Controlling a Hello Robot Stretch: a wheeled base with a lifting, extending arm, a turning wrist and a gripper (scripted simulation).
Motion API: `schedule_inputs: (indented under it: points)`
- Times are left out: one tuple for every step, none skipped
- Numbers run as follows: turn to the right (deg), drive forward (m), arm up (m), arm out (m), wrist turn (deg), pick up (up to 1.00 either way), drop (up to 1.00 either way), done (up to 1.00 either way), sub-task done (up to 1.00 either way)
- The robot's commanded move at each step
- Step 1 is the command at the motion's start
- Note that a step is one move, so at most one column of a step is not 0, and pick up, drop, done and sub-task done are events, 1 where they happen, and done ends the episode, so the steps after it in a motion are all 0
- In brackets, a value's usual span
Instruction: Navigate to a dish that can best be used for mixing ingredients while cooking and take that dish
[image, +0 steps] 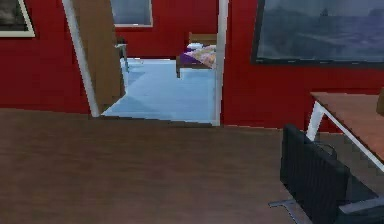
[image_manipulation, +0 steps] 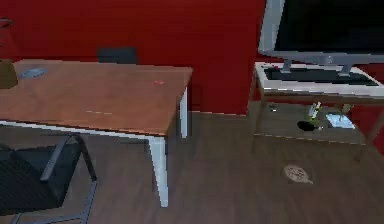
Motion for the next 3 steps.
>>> schedule_inputs:
  points:
    - [-36.0, 0.0, 0.0, 0.0, 0.0, 0.0, 0.0, 0.0, 0.0]
    - [0.0, 0.5, 0.0, 0.0, 0.0, 0.0, 0.0, 0.0, 0.0]
    - [-15.0, 0.0, 0.0, 0.0, 0.0, 0.0, 0.0, 0.0, 0.0]
